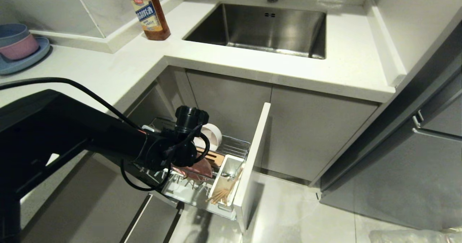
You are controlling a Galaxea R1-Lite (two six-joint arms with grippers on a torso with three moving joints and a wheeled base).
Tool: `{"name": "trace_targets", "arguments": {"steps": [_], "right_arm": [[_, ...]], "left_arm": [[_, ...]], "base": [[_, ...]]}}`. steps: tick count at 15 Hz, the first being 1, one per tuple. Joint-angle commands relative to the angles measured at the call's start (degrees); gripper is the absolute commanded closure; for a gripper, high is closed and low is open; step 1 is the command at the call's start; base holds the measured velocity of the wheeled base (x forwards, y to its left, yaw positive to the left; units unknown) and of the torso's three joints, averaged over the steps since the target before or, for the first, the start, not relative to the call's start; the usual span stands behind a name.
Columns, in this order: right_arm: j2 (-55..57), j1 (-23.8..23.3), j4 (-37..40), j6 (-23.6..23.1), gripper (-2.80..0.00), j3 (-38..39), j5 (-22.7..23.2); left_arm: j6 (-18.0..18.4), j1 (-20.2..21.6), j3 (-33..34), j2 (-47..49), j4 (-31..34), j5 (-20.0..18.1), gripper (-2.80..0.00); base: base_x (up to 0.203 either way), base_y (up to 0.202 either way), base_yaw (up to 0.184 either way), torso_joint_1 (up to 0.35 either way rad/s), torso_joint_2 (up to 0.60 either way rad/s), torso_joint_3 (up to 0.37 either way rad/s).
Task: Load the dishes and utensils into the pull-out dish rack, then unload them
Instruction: Pick up the plate and place it in the cupboard
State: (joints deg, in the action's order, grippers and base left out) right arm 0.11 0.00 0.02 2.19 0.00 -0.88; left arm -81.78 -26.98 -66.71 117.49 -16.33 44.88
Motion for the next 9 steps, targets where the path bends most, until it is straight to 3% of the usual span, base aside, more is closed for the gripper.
{"name": "trace_targets", "arguments": {"steps": [1,6,9], "right_arm": [[-0.02,0.0,0.01,0.0,0.0,0.17,0.0],[-0.02,0.0,-0.02,0.0,0.0,0.09,0.0],[-0.02,0.0,-0.02,0.0,0.0,0.18,0.0]], "left_arm": [[-0.48,-0.08,-0.2,-0.76,0.82,0.4,-2.8],[-0.48,-0.87,-1.15,-3.22,7.52,1.07,-2.8],[-0.48,-1.77,-1.18,-5.4,10.52,3.29,-2.8]], "base": [[0.0,0.0,0.0,0.0,0.0,0.0],[0.0,0.0,0.0,0.0,0.0,0.0],[0.0,0.0,0.0,0.0,0.0,0.0]]}}
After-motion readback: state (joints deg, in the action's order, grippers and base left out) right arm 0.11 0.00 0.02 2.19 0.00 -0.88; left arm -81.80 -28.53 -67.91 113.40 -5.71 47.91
